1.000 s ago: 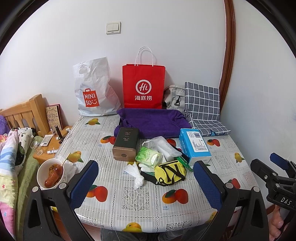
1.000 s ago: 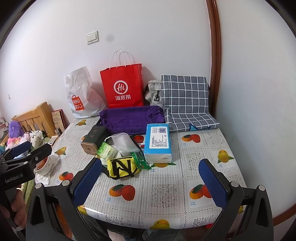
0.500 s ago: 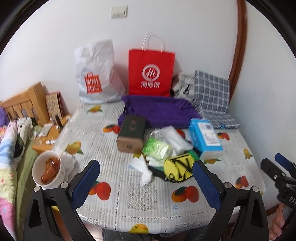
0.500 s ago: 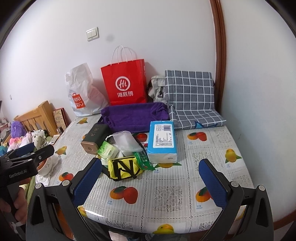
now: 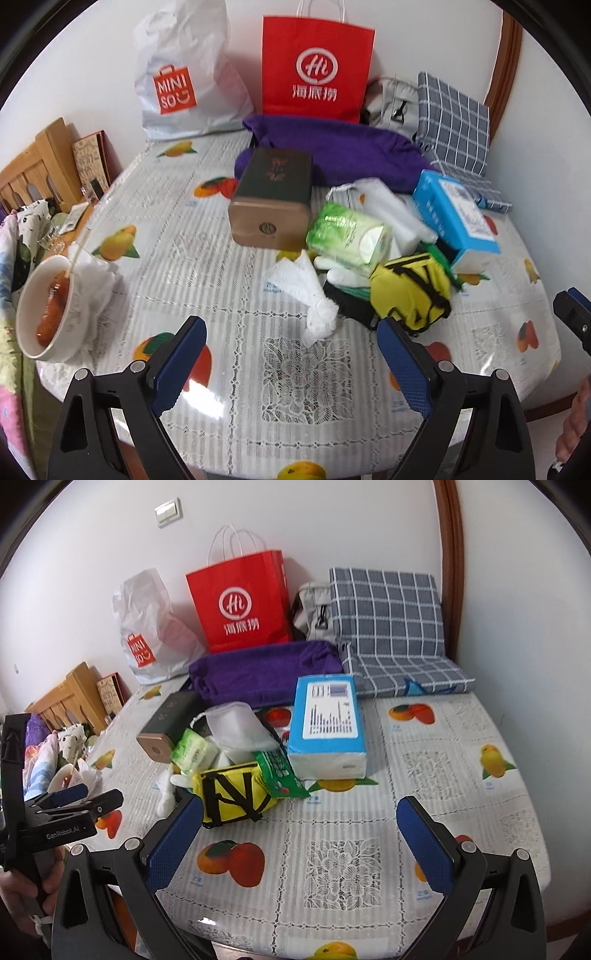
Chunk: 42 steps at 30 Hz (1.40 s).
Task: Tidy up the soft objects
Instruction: 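Grasp the white tissue with the left tool while the right tool grasps the white mesh bag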
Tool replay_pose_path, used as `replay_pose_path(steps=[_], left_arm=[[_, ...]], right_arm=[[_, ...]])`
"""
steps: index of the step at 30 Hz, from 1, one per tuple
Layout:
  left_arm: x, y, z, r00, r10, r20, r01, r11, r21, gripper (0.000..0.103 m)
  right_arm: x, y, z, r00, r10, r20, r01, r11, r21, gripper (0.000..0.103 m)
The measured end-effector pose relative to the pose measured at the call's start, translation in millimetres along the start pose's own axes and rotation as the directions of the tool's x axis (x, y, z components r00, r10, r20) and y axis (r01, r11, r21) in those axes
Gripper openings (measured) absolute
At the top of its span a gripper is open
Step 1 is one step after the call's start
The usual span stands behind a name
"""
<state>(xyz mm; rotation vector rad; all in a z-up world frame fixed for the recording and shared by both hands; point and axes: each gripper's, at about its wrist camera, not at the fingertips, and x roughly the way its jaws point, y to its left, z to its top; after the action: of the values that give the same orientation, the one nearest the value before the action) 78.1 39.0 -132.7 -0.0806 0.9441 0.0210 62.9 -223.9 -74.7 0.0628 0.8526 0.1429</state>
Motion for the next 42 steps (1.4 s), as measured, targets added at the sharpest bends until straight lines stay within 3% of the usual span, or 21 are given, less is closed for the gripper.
replay_pose_path(steps=[7,16,22,24,27,32,42], left_arm=[[36.7,-0.9,-3.2,0.998,-0.025,-0.063,0.026,1.000,0.013,0.090],[71.6,-4.4,-2.1,0.991,-0.080,-0.109,0.082,0.997,0.014,0.075],[84.1,-13.1,2.0,0.994,-0.062,-0.093,0.067,0.996,0.052,0.047],[84.1,-12.4,4.4,0.993,-0.072,-0.091,0.078,0.995,0.064,0.021],[82.5,-3.3,8.0,0.990,-0.106,-0.091,0.110,0.993,0.035,0.021],[80.3,15.4,11.1,0.996,-0.050,-0.078,0.051,0.999,0.019,0.021],[83.5,42.3,9.4,0.994,-0.078,-0.079,0.075,0.997,-0.031,0.021]], right_arm=[[38.7,-11.4,-6.7,0.997,0.005,-0.075,-0.002,0.999,0.042,0.102],[76.9,-28.5,-9.2,0.990,0.019,-0.138,-0.007,0.996,0.089,0.093],[97.4,-25.1,-9.0,0.985,0.052,-0.165,-0.038,0.996,0.085,0.079],[102.7,-20.0,-7.8,0.983,0.067,-0.168,-0.055,0.996,0.074,0.074],[106.4,-8.9,-3.8,0.983,0.089,-0.160,-0.082,0.995,0.047,0.068],[101.9,21.5,12.9,0.982,0.150,-0.111,-0.155,0.987,-0.035,0.067],[134.7,73.1,37.9,0.987,0.108,-0.118,-0.132,0.968,-0.213,0.063]])
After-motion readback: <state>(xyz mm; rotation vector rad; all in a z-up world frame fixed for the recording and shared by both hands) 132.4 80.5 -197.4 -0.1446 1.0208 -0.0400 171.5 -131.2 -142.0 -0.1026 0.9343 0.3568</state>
